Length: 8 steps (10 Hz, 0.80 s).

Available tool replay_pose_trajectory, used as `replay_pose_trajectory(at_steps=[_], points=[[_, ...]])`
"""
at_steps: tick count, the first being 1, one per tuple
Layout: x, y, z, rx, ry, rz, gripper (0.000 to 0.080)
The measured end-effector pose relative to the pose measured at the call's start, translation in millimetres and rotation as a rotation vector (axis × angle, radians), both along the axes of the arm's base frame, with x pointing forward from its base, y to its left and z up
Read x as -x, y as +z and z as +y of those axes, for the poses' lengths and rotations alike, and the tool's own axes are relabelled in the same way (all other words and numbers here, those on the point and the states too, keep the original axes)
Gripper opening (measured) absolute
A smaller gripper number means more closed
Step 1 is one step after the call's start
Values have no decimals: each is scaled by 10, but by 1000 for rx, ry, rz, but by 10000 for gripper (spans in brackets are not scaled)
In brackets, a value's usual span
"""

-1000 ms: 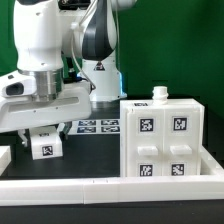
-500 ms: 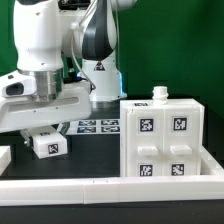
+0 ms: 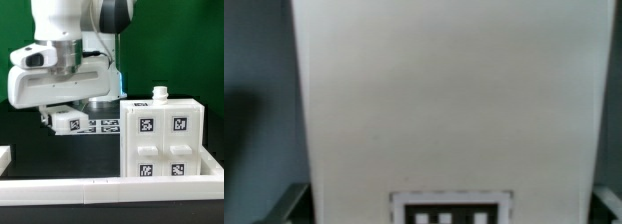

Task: Assemble cabinet

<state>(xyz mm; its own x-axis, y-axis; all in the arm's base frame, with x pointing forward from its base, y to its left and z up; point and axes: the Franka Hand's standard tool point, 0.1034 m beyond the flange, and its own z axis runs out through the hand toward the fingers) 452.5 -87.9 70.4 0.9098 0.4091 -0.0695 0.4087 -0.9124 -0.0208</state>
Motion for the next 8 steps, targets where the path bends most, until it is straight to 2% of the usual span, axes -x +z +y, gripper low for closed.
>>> replay_pose_trajectory(at_steps=[2, 4, 8], points=[[-222, 284, 234, -5, -19, -6, 543], [-381, 450, 357, -9, -14, -8, 544], [-361, 414, 347, -8, -12, -6, 544]])
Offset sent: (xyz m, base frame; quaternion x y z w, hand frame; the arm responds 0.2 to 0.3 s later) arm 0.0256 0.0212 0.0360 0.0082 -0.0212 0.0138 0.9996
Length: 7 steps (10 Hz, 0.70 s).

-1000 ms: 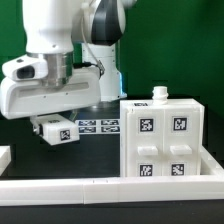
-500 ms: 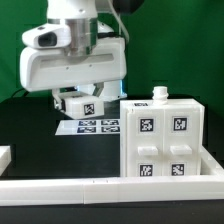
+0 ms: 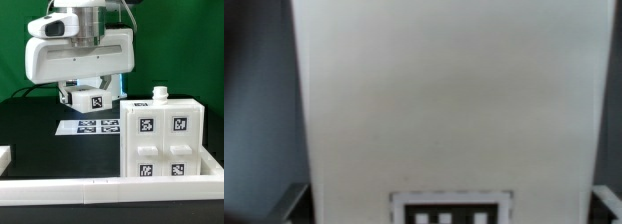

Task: Assemble cabinet

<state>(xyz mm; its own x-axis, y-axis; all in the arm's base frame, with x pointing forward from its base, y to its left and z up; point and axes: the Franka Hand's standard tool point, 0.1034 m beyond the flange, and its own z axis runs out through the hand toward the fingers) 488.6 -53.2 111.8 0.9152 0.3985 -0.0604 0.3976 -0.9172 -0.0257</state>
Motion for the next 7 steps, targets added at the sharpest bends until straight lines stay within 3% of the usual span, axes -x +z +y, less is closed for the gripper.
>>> replay_pose_trajectory(at_steps=[2, 4, 7], points=[[-68, 102, 54, -6, 9, 17, 544], [-272, 325, 154, -10, 6, 20, 544], [-547, 617, 487, -11, -26, -4, 544]])
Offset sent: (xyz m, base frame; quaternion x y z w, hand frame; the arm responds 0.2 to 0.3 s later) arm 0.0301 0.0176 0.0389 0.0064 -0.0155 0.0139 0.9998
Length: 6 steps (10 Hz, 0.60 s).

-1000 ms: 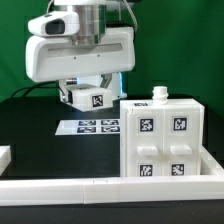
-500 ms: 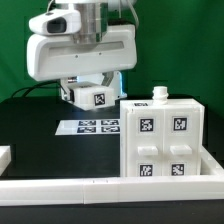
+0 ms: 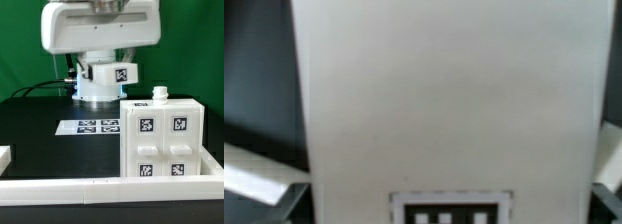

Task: Assemble cabinet

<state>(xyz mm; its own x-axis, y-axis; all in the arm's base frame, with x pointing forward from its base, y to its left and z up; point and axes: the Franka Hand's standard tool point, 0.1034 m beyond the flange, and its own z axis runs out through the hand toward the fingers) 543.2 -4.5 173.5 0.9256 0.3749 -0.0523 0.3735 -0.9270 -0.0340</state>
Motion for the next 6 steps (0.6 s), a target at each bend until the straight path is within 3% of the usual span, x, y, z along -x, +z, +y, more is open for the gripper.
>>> replay_pose_trajectory(at_steps=[2, 6], points=[[-81, 66, 154, 6, -7, -13, 544], [-76, 53, 149, 6, -9, -10, 544]])
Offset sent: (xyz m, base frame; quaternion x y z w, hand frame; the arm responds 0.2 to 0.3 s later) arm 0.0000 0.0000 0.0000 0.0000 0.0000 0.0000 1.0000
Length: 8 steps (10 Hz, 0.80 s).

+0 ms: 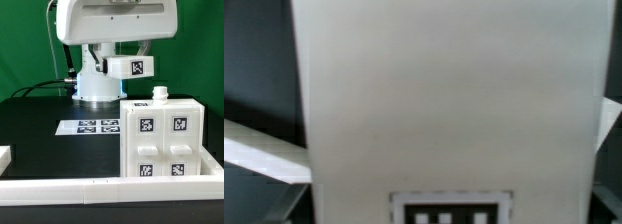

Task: Assemble cabinet

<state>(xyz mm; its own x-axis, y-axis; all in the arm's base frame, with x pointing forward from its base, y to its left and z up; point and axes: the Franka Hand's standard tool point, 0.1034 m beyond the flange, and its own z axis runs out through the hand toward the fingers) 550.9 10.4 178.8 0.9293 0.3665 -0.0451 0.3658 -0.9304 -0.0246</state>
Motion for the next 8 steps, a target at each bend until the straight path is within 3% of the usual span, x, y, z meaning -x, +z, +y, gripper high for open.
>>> replay_pose_trajectory(at_steps=[3, 6, 8], points=[[-258, 115, 155, -1, 4, -29, 544], [-477, 47, 300, -3, -9, -39, 544], [-524, 16, 410, -3, -30, -39, 544]])
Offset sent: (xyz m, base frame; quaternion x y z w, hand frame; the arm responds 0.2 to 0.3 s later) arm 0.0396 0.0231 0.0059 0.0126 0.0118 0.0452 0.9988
